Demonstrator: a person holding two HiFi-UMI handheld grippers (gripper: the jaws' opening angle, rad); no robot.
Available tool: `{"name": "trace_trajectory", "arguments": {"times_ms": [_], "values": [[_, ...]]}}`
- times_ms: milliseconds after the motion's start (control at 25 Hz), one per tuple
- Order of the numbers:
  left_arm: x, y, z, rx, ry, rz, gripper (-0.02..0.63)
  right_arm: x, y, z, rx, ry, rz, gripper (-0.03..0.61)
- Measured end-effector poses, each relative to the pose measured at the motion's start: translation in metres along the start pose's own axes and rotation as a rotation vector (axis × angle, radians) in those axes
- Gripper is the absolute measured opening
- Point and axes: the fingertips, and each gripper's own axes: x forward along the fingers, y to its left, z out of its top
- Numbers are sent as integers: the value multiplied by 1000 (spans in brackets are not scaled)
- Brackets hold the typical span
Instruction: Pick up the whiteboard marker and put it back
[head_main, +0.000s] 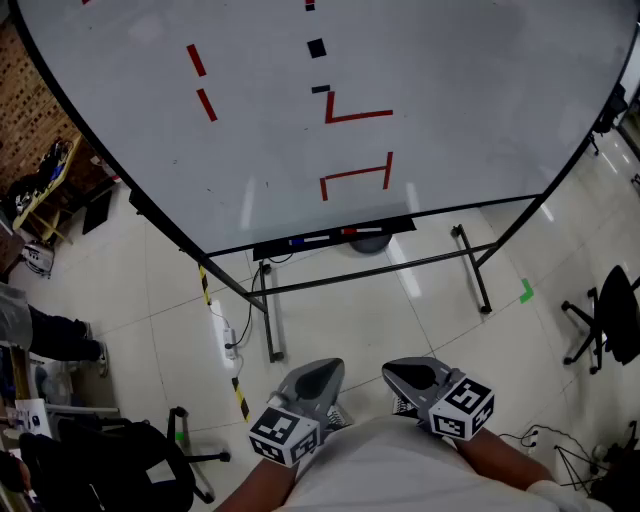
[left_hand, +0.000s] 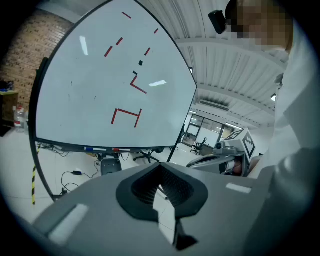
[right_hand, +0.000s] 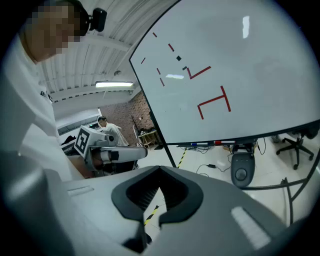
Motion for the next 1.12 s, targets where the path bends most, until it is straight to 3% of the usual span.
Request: {"name": "trace_trajectory", "arguments": {"times_ms": [680,1120], "values": [[-44,32,-14,39,47,-73,15,35,50,-18,9,-8,-70,2],[-26,52,-7,36,50,-88,15,48,25,-1,4,6,-95,2]]}}
